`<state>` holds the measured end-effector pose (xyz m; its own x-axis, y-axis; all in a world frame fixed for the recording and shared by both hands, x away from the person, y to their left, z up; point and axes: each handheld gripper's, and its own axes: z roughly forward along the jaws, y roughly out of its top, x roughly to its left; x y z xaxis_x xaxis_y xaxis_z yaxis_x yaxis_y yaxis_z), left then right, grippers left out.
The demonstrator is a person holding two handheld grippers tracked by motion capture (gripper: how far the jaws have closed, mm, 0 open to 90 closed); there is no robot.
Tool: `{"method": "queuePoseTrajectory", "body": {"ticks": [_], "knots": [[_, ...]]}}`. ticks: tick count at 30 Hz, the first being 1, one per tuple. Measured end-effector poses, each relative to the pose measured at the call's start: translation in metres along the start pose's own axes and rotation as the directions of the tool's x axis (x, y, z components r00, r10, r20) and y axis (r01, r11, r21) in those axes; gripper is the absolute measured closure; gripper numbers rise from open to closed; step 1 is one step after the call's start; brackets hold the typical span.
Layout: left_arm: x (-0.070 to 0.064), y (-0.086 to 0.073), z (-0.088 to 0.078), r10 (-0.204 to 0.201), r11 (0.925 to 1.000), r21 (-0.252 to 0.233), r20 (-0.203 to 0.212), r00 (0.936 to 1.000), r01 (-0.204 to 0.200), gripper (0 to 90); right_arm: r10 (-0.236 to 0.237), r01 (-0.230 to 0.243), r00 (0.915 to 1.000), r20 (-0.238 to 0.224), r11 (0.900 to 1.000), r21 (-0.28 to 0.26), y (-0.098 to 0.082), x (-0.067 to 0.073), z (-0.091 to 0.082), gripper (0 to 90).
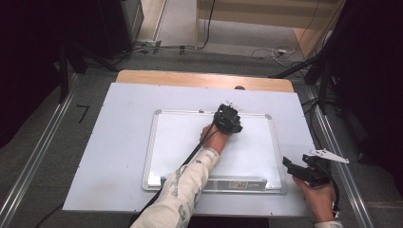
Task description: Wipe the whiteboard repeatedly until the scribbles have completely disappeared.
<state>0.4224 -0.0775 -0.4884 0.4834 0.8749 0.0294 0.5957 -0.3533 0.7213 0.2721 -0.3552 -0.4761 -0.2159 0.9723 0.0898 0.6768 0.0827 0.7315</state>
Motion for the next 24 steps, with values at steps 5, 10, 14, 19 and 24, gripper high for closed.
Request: {"method": "queuePoseTrajectory", "body": {"ticks": [5,10,14,19,24], "knots": [[0.002,-0.001,-0.001,-0.007,1.0,0.005,-0.008,0.9999,0.007,40.1,0.003,-0.003,1.0,0.0,1.0,0.004,-0.001,-0.001,0.0,17.3],[0.009,-0.005,-0.005,-0.021,0.9997,0.008,-0.018,0.9996,0.021,40.1,0.001,-0.001,1.0,0.0,1.0,0.007,-0.001,-0.001,0.0,17.3],[0.013,-0.008,-0.007,-0.026,0.9996,0.007,-0.022,0.9994,0.027,40.1,0.0,0.0,1.0,0.001,1.0,0.007,-0.001,-0.001,0.0,17.3],[0.021,-0.012,-0.011,-0.035,0.9993,0.008,-0.029,0.999,0.035,40.1,0.0,0.0,1.0,0.003,1.0,0.009,-0.001,-0.001,0.0,17.3],[0.029,-0.016,-0.015,-0.046,0.9988,0.012,-0.04,0.9981,0.047,40.1,0.0,0.0,1.0,0.005,1.0,0.01,-0.002,-0.001,0.0,17.3]]}}
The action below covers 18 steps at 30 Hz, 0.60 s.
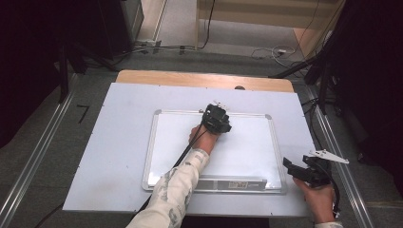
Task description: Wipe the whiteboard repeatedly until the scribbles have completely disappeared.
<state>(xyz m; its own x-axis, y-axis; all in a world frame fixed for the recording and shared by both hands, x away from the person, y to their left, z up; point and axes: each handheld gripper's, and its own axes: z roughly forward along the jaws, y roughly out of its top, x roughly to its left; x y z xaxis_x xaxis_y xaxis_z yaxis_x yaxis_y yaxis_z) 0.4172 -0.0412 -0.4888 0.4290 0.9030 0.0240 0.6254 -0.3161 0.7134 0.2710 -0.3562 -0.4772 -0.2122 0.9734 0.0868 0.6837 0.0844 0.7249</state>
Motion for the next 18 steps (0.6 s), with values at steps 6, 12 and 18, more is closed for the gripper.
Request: {"method": "queuePoseTrajectory", "body": {"ticks": [6,12,18], "knots": [[0.009,-0.004,-0.004,-0.011,0.9999,0.003,-0.012,0.9999,0.012,40.2,-0.002,0.002,1.0,0.0,1.0,0.002,0.0,0.0,0.0,17.4],[0.019,-0.01,-0.009,-0.024,0.9997,0.004,-0.025,0.9994,0.024,40.2,0.0,0.0,1.0,0.003,1.0,0.002,0.0,0.0,0.0,17.4],[0.026,-0.014,-0.013,-0.037,0.9993,0.006,-0.032,0.9988,0.037,40.2,-0.001,0.001,1.0,0.004,1.0,0.004,0.0,0.001,0.0,17.5]]}}
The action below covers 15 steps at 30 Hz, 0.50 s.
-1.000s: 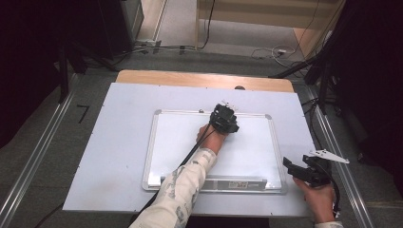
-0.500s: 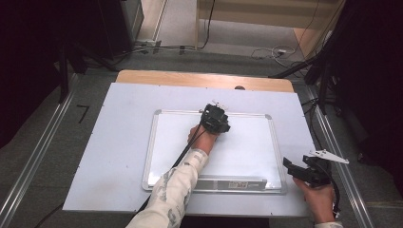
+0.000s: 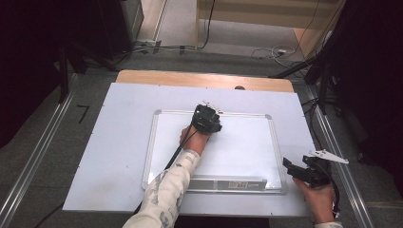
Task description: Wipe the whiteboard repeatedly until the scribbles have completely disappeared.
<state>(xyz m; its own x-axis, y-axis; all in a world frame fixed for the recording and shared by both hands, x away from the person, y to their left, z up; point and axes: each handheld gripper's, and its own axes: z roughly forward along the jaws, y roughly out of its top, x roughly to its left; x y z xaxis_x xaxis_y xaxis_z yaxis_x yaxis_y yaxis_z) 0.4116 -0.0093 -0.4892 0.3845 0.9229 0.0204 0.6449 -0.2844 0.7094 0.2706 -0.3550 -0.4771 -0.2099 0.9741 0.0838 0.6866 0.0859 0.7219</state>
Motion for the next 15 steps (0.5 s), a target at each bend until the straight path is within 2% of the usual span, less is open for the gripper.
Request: {"method": "queuePoseTrajectory", "body": {"ticks": [15], "knots": [[0.022,-0.01,-0.008,-0.033,0.9994,-0.001,-0.028,0.999,0.033,40.2,0.002,-0.002,1.0,0.003,1.0,0.002,0.0,0.0,0.0,17.5]]}}
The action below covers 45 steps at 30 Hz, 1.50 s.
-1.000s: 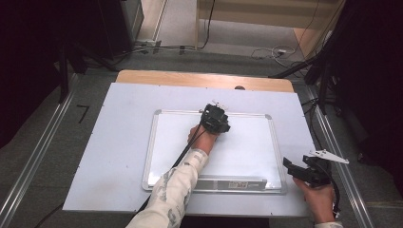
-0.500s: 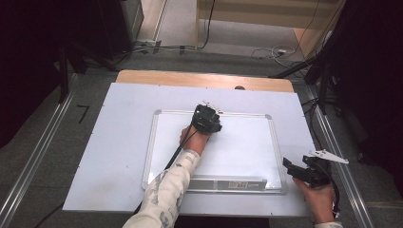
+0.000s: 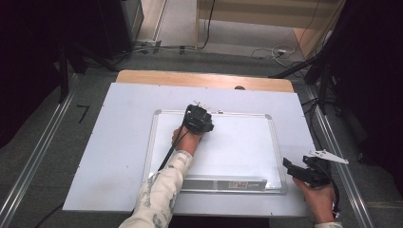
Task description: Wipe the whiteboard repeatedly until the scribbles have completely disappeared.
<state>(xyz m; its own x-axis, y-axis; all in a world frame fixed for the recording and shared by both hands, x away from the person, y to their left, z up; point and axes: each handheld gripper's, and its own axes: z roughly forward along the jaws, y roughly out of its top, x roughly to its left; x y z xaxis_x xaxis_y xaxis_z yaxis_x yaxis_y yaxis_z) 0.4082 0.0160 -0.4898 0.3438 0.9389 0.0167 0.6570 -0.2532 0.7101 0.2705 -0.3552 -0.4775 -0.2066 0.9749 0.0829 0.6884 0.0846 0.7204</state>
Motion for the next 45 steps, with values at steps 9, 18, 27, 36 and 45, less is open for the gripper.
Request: {"method": "queuePoseTrajectory", "body": {"ticks": [9,18,27,36,45], "knots": [[0.01,-0.004,-0.003,-0.02,0.9998,0.0,-0.009,0.9998,0.02,40.2,-0.001,0.001,1.0,0.002,1.0,0.0,0.0,0.0,0.0,17.5],[0.023,-0.009,-0.008,-0.039,0.9992,0.004,-0.025,0.9989,0.039,40.2,-0.001,0.001,1.0,0.002,1.0,0.001,0.0,0.0,0.0,17.5],[0.036,-0.013,-0.012,-0.052,0.9986,0.006,-0.033,0.9981,0.052,40.2,0.001,-0.001,1.0,0.005,1.0,0.002,0.0,0.0,0.0,17.5],[0.053,-0.021,-0.019,-0.064,0.9979,0.009,-0.04,0.9972,0.064,40.2,0.001,-0.001,1.0,0.008,1.0,0.003,0.0,0.0,0.001,17.5],[0.068,-0.026,-0.025,-0.081,0.9964,0.018,-0.059,0.995,0.083,40.1,0.002,-0.003,0.9999,0.015,1.0,0.009,0.0,0.0,0.003,17.5]]}}
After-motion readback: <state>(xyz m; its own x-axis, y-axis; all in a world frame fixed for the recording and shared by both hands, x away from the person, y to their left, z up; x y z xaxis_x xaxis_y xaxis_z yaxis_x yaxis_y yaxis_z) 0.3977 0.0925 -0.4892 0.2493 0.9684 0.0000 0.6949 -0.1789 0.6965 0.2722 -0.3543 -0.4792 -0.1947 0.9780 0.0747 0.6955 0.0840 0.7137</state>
